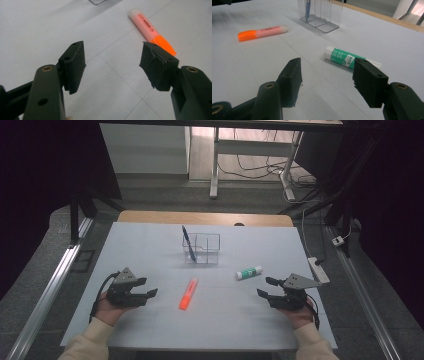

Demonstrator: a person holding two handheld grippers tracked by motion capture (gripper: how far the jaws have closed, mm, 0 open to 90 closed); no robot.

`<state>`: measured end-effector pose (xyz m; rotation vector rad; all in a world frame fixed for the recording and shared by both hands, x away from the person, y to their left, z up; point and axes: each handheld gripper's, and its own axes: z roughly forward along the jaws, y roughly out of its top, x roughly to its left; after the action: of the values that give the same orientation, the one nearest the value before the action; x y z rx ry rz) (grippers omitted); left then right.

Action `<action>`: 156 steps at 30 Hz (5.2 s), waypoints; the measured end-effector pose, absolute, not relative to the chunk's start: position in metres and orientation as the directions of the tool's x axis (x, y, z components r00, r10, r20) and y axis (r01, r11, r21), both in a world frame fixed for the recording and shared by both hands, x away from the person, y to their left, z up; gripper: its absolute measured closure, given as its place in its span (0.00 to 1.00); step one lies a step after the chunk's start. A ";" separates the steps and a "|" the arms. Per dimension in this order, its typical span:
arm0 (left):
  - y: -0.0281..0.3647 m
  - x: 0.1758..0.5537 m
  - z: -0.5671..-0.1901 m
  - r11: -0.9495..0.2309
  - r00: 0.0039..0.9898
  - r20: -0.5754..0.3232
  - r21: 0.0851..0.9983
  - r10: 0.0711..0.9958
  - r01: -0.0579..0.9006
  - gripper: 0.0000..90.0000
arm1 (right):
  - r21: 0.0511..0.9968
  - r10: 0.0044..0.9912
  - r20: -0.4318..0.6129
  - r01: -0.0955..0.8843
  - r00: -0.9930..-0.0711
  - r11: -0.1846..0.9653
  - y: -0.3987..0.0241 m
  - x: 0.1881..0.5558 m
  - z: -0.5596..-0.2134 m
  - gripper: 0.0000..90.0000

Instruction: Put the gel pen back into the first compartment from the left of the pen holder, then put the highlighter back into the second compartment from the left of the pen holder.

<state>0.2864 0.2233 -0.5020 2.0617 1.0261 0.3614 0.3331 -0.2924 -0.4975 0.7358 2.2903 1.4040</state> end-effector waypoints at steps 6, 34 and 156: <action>0.223 0.285 -0.500 -0.359 0.632 -0.084 0.762 0.771 0.539 0.40 | 0.894 0.598 -0.025 0.250 -0.801 0.372 -0.292 0.334 -0.499 0.44; 0.175 0.286 -0.488 -0.432 0.735 -0.083 0.762 0.673 0.482 0.42 | 0.885 0.596 -0.026 0.259 -0.802 0.386 -0.291 0.334 -0.500 0.44; 0.093 0.345 -0.479 -0.680 0.853 -0.129 0.550 0.505 0.486 0.74 | 0.848 0.503 -0.125 0.171 -0.855 0.502 -0.253 0.329 -0.488 0.43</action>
<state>0.3449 0.0932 -0.4785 2.4386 0.7194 0.0448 0.3286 -0.2526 -0.4876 0.5618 2.3930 1.2918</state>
